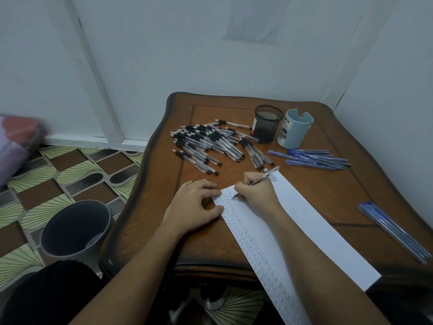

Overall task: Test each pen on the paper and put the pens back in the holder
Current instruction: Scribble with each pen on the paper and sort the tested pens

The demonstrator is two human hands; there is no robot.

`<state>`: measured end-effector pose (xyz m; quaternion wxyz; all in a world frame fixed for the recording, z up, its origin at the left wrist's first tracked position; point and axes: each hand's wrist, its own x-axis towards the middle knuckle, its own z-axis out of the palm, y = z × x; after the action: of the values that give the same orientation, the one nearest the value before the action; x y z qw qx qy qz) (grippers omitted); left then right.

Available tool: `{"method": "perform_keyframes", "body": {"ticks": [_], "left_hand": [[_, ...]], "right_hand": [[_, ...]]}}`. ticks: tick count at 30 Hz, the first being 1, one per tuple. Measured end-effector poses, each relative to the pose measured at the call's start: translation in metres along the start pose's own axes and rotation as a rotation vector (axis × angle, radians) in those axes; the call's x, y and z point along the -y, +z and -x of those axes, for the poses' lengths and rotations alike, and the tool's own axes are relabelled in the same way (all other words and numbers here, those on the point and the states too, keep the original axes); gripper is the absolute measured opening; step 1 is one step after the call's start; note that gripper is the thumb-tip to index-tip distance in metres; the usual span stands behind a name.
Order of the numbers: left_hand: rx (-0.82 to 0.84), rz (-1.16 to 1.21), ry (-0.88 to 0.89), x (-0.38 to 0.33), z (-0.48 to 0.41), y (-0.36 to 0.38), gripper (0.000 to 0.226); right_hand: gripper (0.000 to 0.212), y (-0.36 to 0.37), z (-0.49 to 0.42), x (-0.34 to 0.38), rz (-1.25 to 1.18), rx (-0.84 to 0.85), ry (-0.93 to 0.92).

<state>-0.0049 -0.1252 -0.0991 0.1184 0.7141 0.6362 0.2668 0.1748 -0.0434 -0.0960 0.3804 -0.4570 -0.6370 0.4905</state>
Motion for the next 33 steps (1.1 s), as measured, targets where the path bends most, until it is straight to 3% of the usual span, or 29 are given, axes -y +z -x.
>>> {"method": "perform_keyframes", "body": {"ticks": [12,21,28,33], "left_hand": [[0.023,0.013,-0.005,-0.0019,-0.0004,-0.0016,0.054],[0.027,0.008,-0.008,-0.0002,-0.0002,-0.001,0.045],[0.025,0.007,-0.009,0.0,-0.0002,-0.0006,0.045],[0.01,0.001,-0.004,0.0004,-0.0002,-0.0003,0.045]], "right_hand": [[0.045,-0.0032,-0.0017,-0.0038,-0.006,-0.023,0.003],[0.043,-0.0025,-0.0012,-0.003,0.006,-0.025,0.006],[0.029,-0.002,0.0005,-0.0003,0.028,-0.039,-0.012],[0.042,-0.0008,0.0008,-0.0016,0.026,-0.027,-0.001]]}}
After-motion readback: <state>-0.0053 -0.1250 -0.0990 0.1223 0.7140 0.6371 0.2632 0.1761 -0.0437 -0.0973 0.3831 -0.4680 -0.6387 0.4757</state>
